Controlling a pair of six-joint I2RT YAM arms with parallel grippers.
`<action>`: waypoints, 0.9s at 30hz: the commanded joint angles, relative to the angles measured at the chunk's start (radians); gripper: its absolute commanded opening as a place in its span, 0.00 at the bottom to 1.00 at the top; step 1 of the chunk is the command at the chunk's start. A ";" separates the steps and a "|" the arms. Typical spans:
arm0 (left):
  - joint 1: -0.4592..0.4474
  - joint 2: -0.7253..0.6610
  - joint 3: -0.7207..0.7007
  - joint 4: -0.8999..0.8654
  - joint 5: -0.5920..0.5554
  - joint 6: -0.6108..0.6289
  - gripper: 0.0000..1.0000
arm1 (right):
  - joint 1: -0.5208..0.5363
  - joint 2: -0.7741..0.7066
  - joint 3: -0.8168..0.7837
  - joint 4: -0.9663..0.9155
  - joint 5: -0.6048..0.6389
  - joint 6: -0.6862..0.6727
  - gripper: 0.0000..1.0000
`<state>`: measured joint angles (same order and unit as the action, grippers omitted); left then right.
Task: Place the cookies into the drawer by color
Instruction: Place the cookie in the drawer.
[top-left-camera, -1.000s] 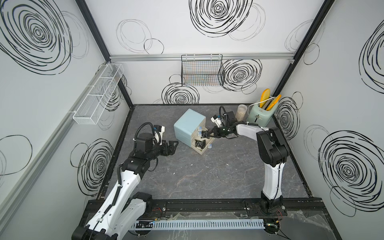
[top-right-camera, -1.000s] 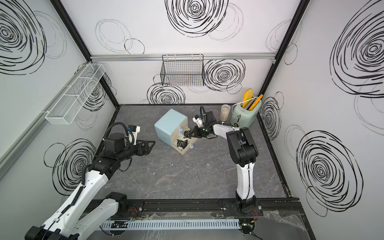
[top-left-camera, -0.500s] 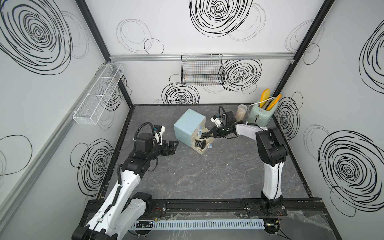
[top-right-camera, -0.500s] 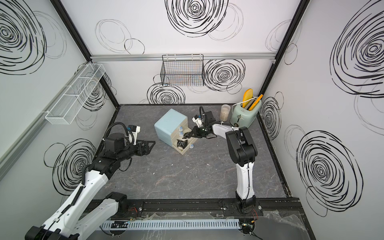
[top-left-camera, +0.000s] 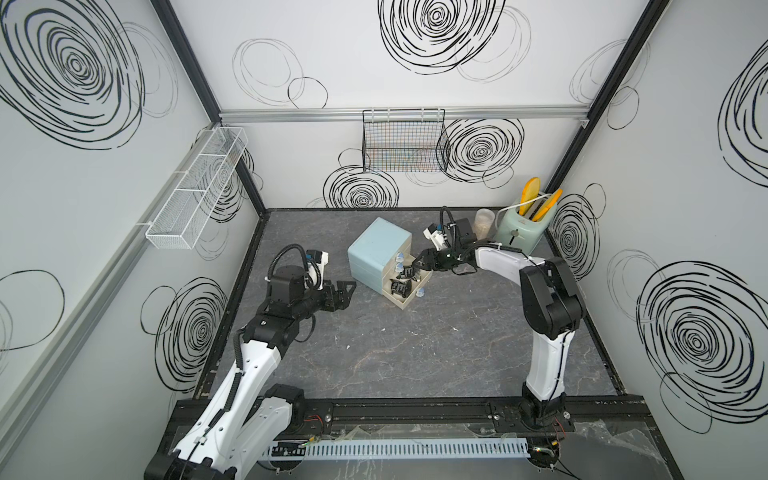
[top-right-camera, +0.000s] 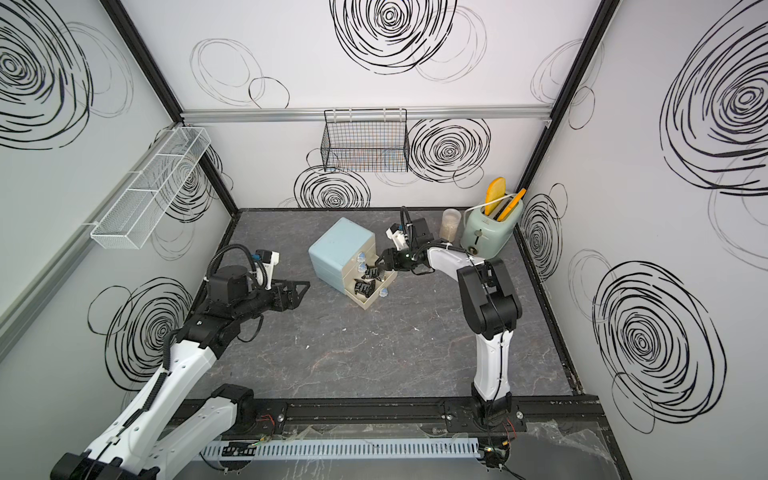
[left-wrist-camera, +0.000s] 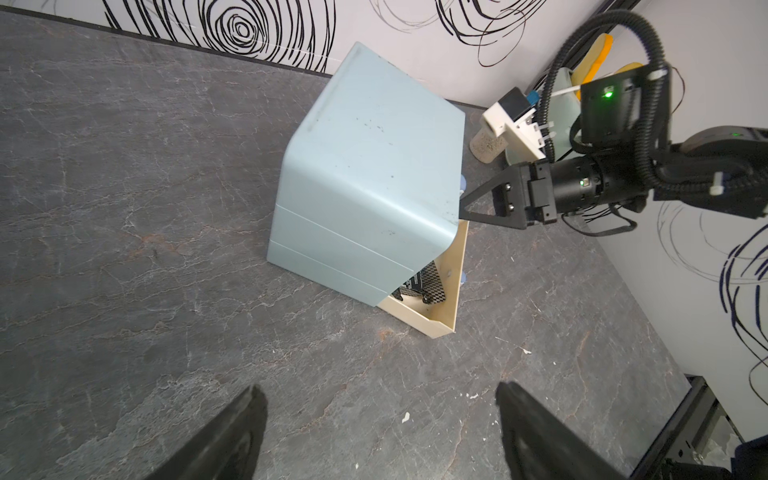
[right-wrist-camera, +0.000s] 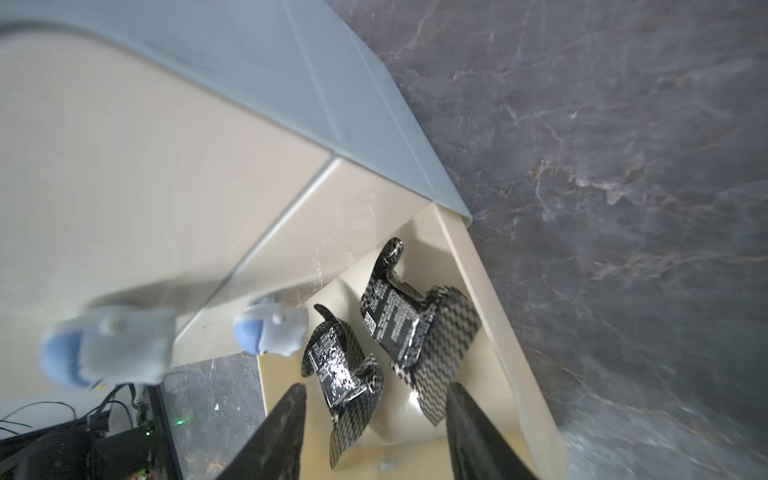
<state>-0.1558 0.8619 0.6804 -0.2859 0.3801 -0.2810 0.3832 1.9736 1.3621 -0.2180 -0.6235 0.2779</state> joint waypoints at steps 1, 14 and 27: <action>0.009 0.001 -0.009 0.050 0.014 -0.007 0.91 | -0.001 -0.090 -0.041 0.031 0.048 -0.026 0.58; 0.009 0.115 0.000 0.296 -0.069 -0.217 0.92 | -0.026 -0.249 -0.264 0.119 0.029 -0.025 0.59; 0.010 0.376 0.169 0.413 -0.136 -0.119 0.90 | -0.028 -0.325 -0.489 0.260 -0.013 0.040 0.61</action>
<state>-0.1547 1.2076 0.7918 0.0509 0.2680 -0.4522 0.3603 1.6775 0.9047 -0.0189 -0.6113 0.2958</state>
